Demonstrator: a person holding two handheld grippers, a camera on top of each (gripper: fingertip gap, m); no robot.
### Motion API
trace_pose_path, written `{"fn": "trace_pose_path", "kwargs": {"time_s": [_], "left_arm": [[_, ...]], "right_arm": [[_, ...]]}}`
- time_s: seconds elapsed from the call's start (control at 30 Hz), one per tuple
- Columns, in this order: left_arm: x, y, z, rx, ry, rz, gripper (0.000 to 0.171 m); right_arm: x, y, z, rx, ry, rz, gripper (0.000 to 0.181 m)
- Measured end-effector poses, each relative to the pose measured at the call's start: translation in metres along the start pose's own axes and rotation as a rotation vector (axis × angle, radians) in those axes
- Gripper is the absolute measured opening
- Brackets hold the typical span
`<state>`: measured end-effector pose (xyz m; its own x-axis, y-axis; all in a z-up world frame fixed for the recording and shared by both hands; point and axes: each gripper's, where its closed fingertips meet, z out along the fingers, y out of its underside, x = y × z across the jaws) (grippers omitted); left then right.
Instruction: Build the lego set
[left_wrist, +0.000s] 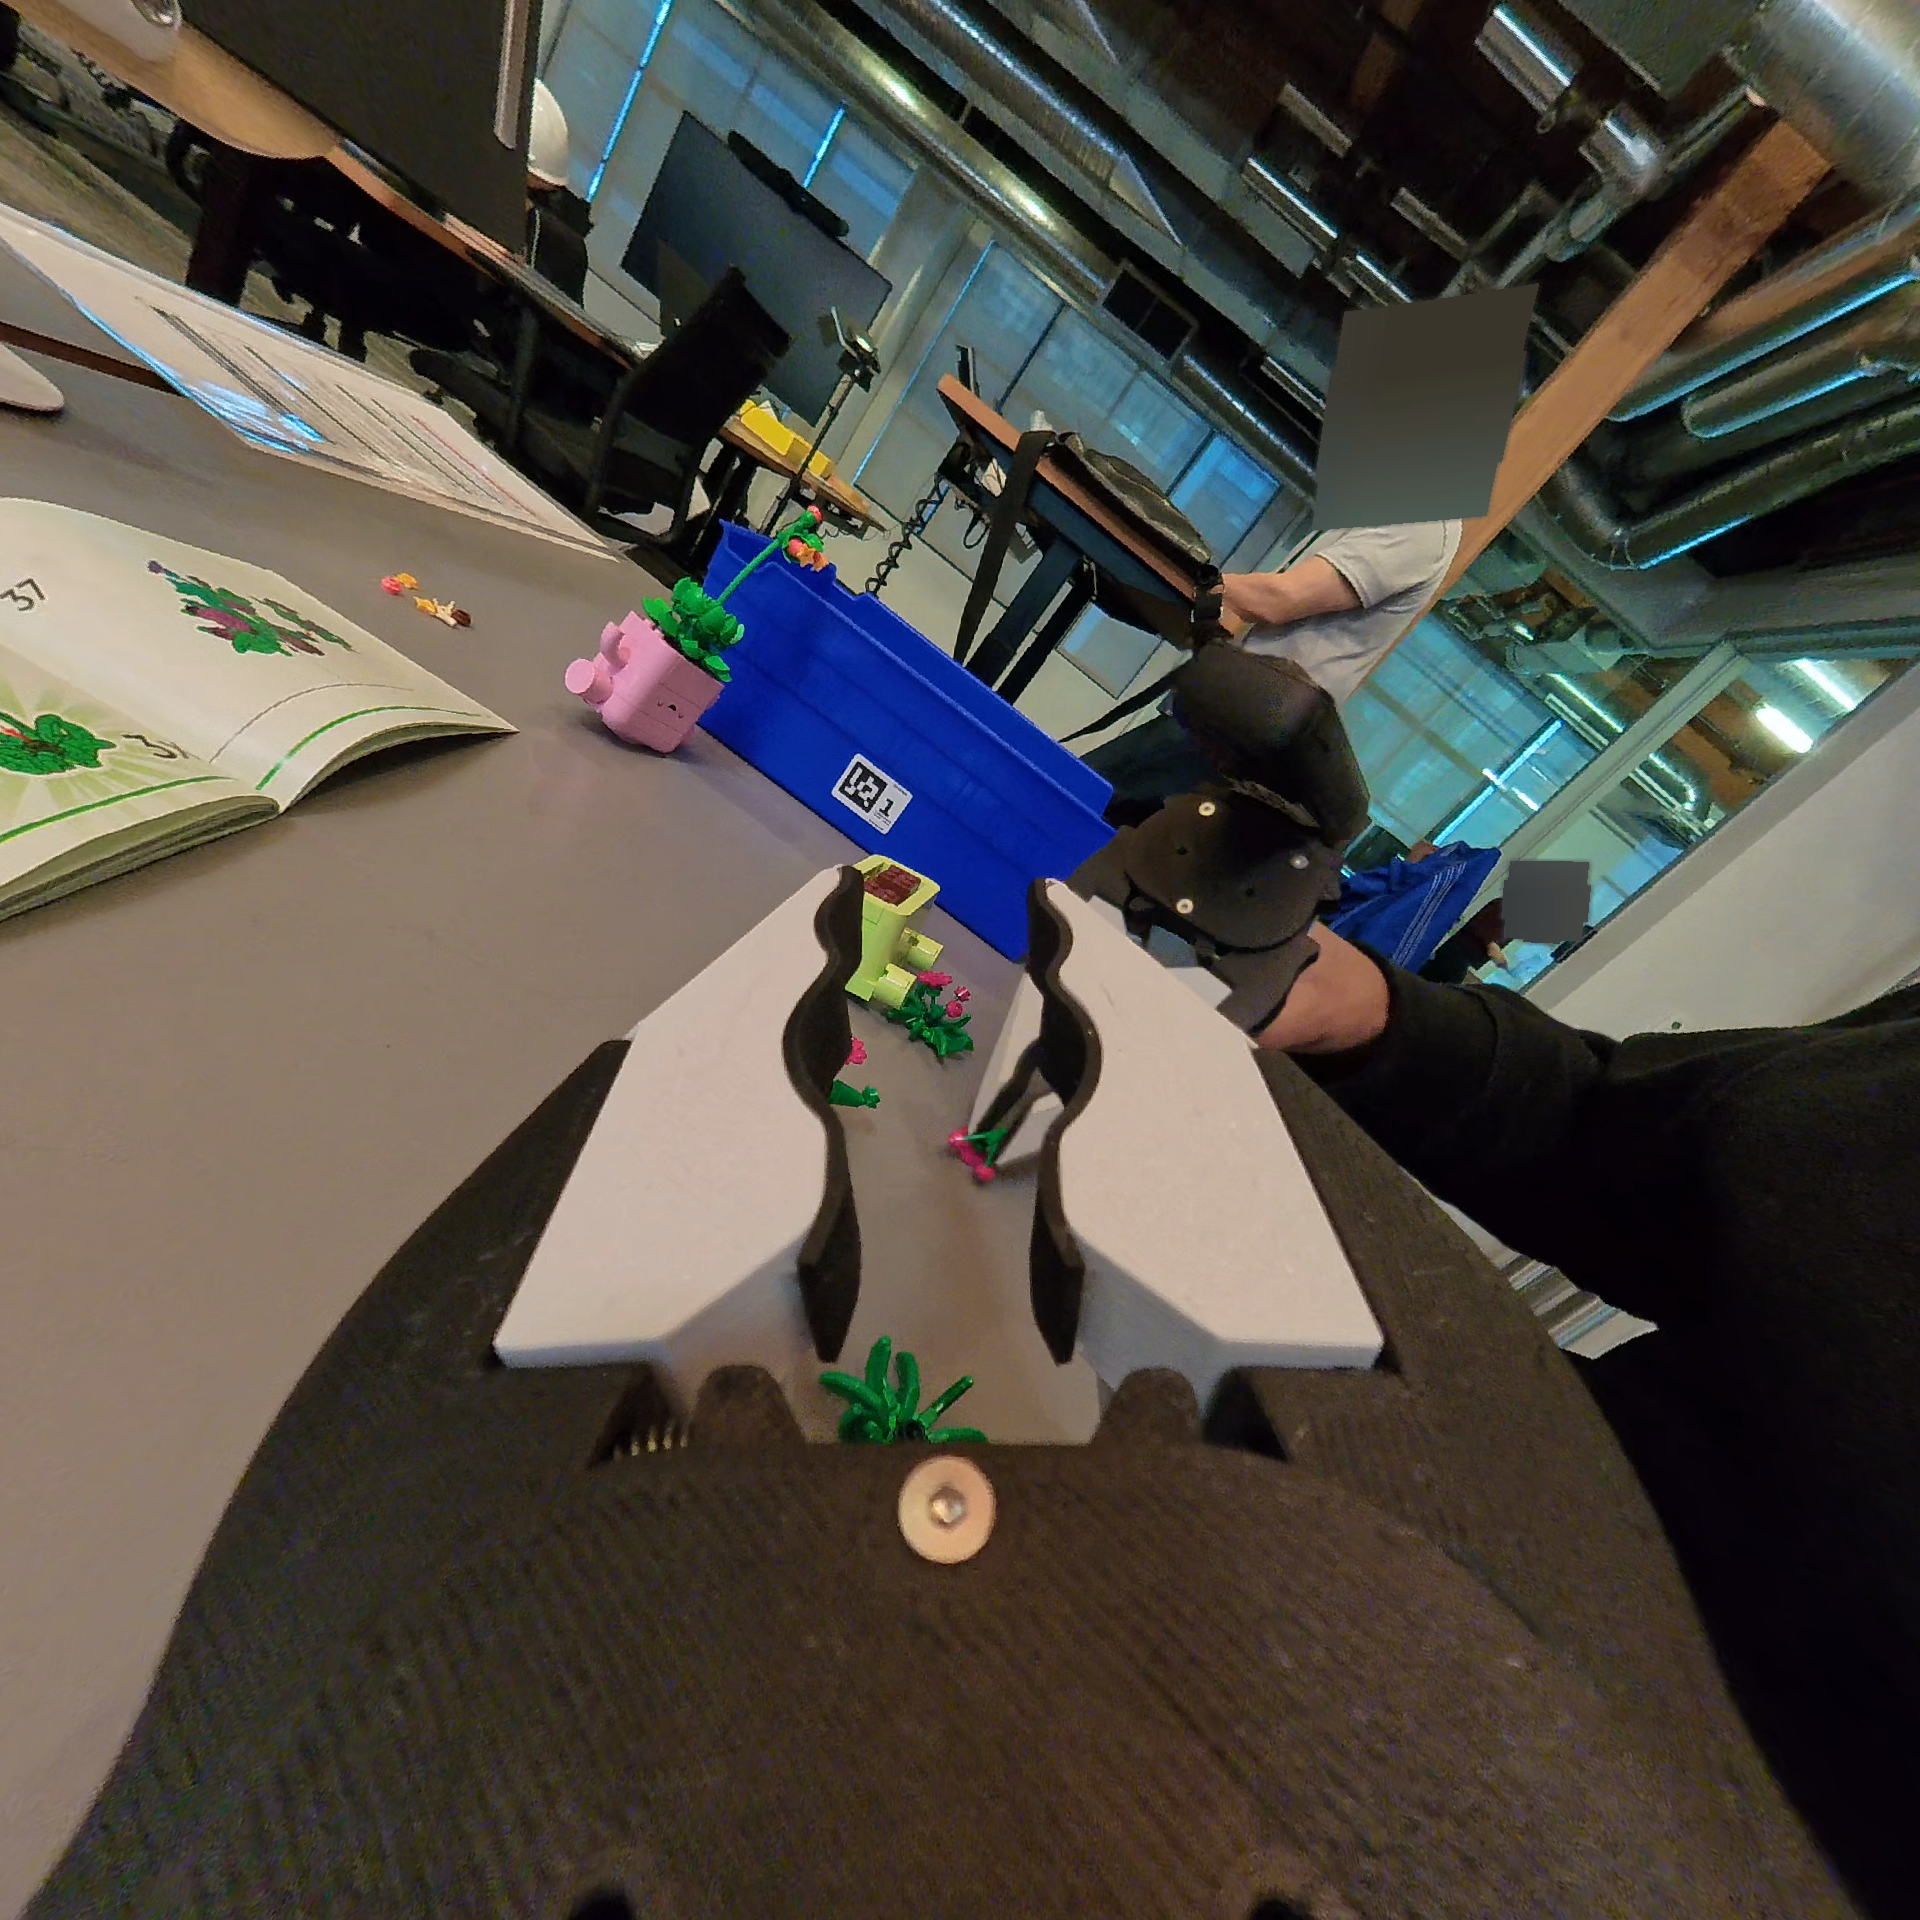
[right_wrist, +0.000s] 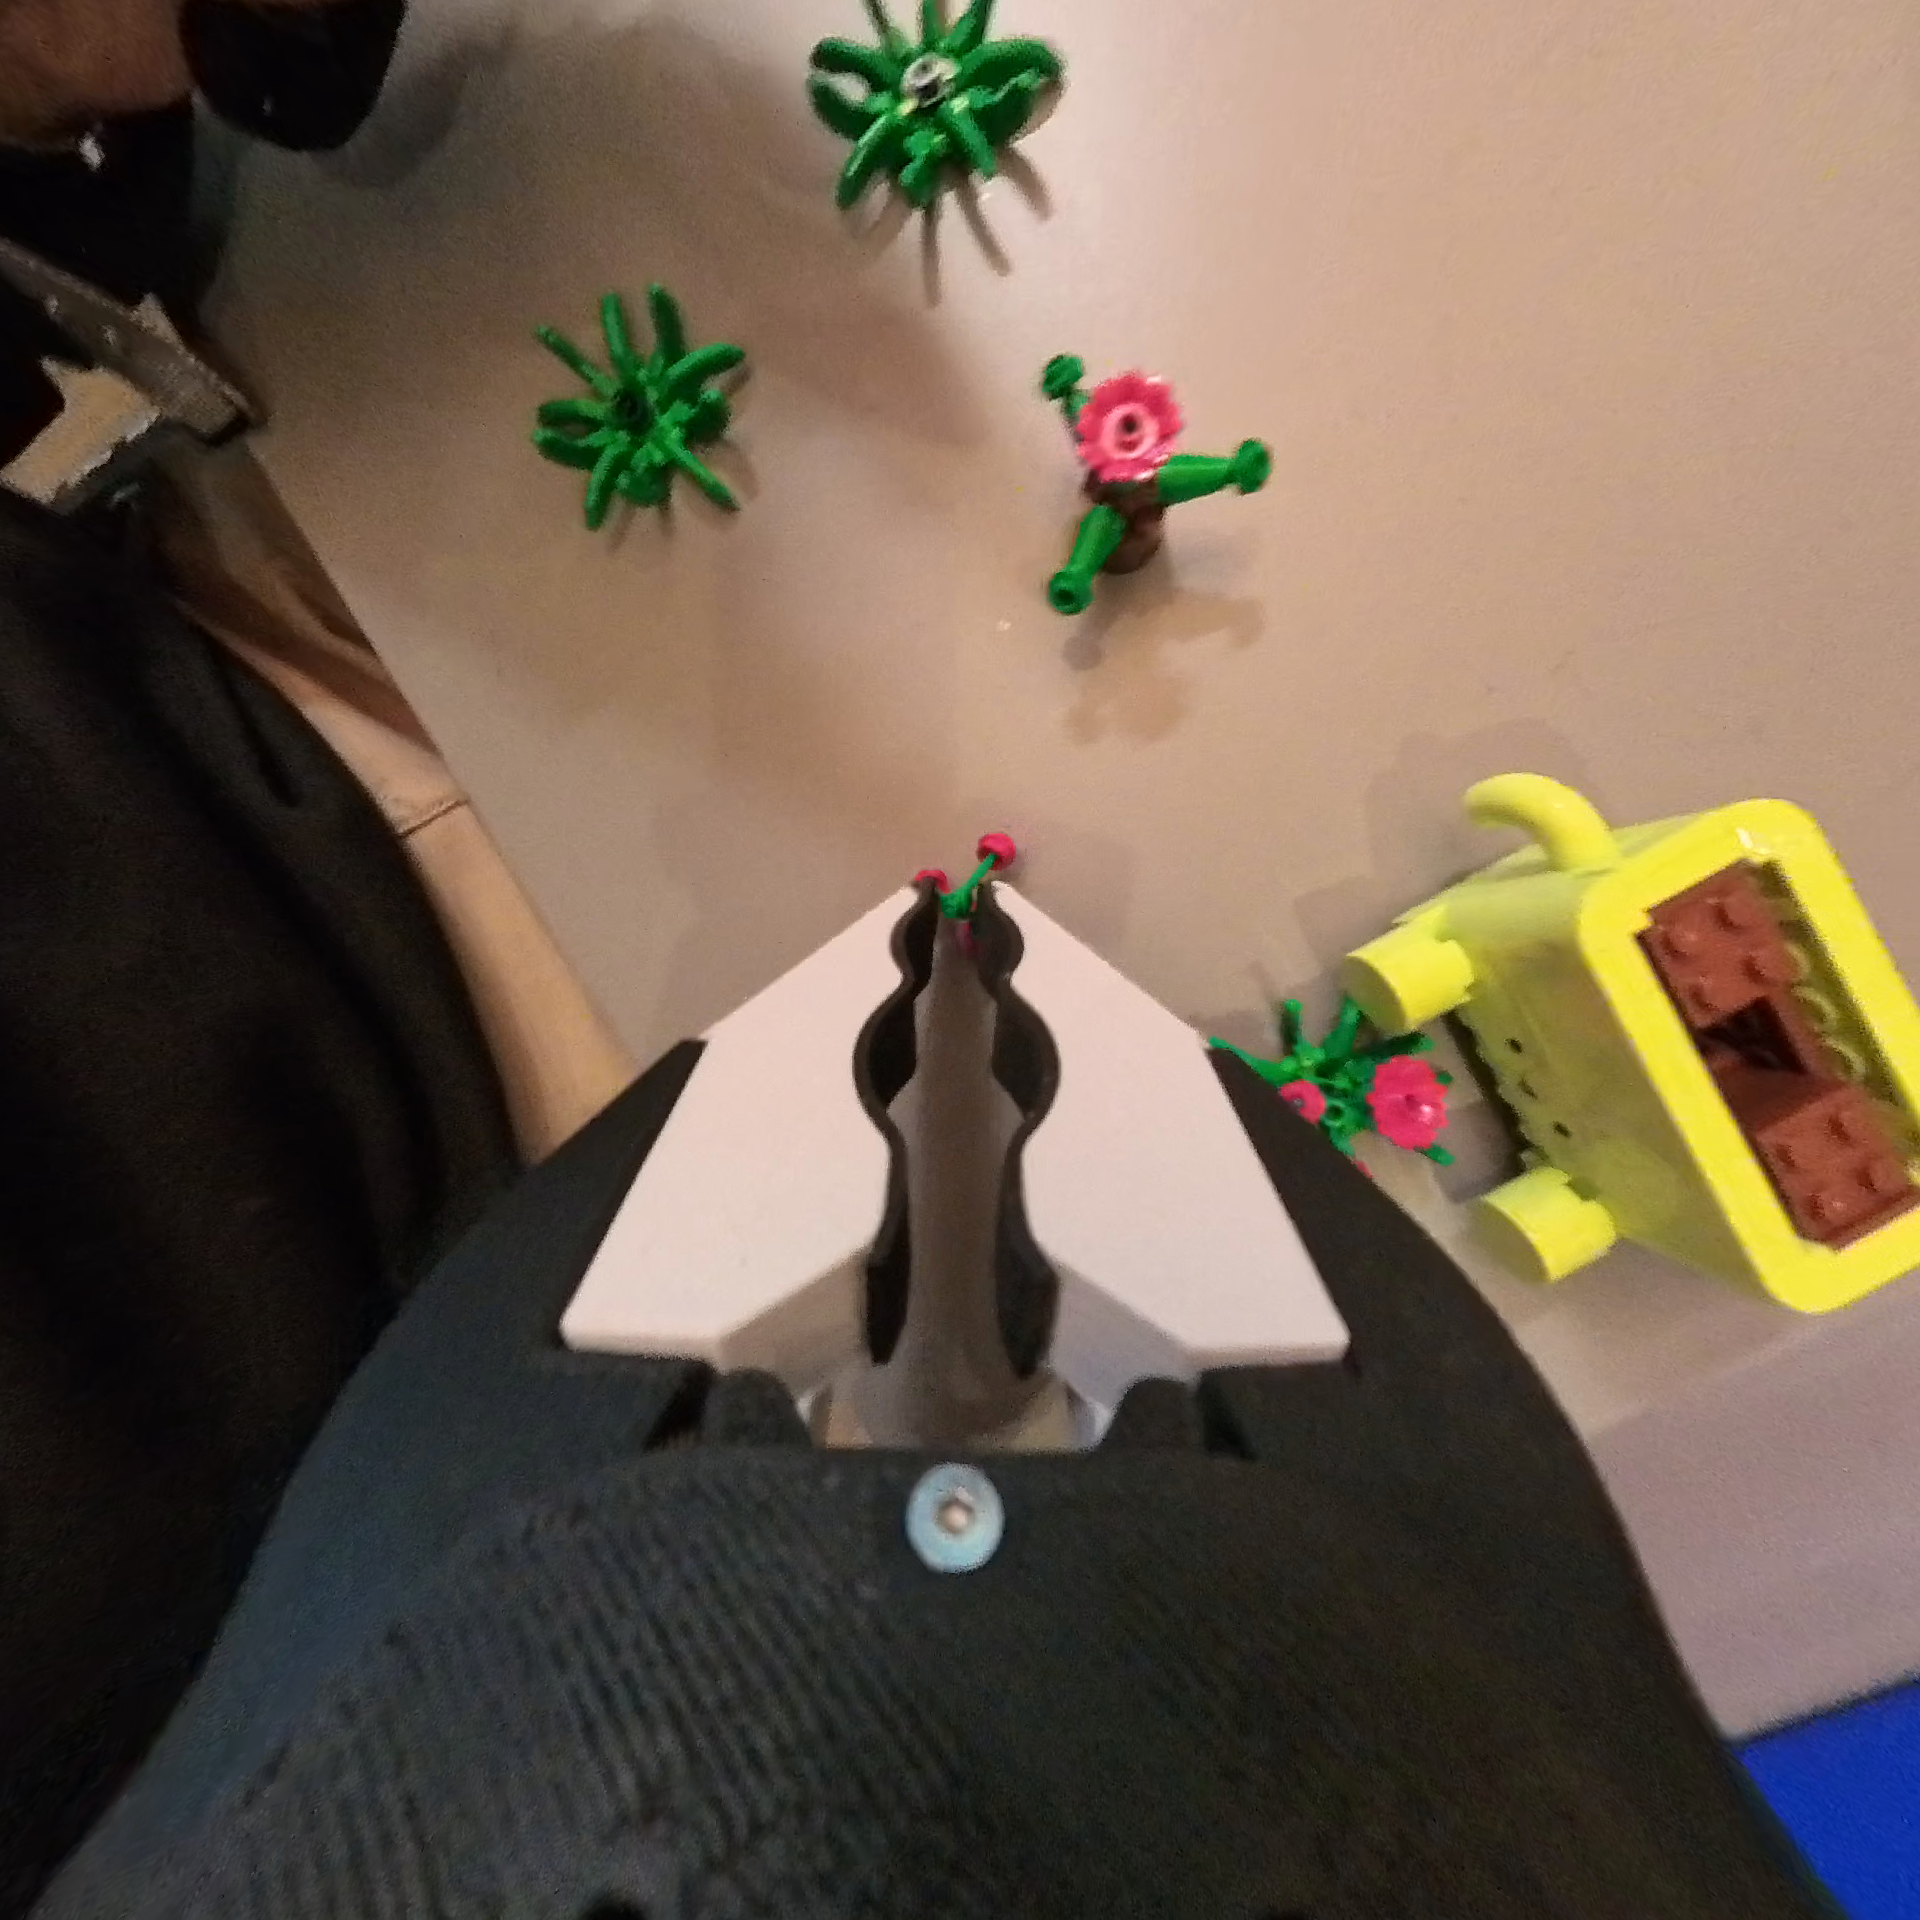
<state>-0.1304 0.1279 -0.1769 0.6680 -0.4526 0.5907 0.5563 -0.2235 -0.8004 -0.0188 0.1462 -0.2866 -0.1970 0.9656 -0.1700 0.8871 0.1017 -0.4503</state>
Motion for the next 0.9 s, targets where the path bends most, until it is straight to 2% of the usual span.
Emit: {"fn": "trace_pose_path", "kwargs": {"time_s": [0.13, 0.43, 0.53, 0.73, 0.9], "left_arm": [[0.000, 0.000, 0.000, -0.001, 0.000, 0.000, 0.030], [0.000, 0.001, 0.000, -0.002, 0.001, 0.000, 0.030], [0.001, 0.001, 0.000, -0.002, 0.001, -0.001, 0.030], [0.001, 0.001, 0.001, -0.003, 0.001, -0.001, 0.030], [0.000, 0.001, 0.000, -0.001, 0.000, -0.003, 0.029]], "right_arm": [[-0.006, 0.010, 0.001, -0.068, 0.030, -0.076, 0.025], [0.000, 0.005, -0.012, -0.006, 0.072, 0.049, 0.021], [-0.002, 0.009, -0.013, -0.003, 0.018, 0.121, 0.015], [-0.014, 0.013, -0.007, -0.008, -0.178, 0.267, 0.023], [-0.009, 0.011, -0.002, -0.019, -0.164, 0.225, 0.033]]}}
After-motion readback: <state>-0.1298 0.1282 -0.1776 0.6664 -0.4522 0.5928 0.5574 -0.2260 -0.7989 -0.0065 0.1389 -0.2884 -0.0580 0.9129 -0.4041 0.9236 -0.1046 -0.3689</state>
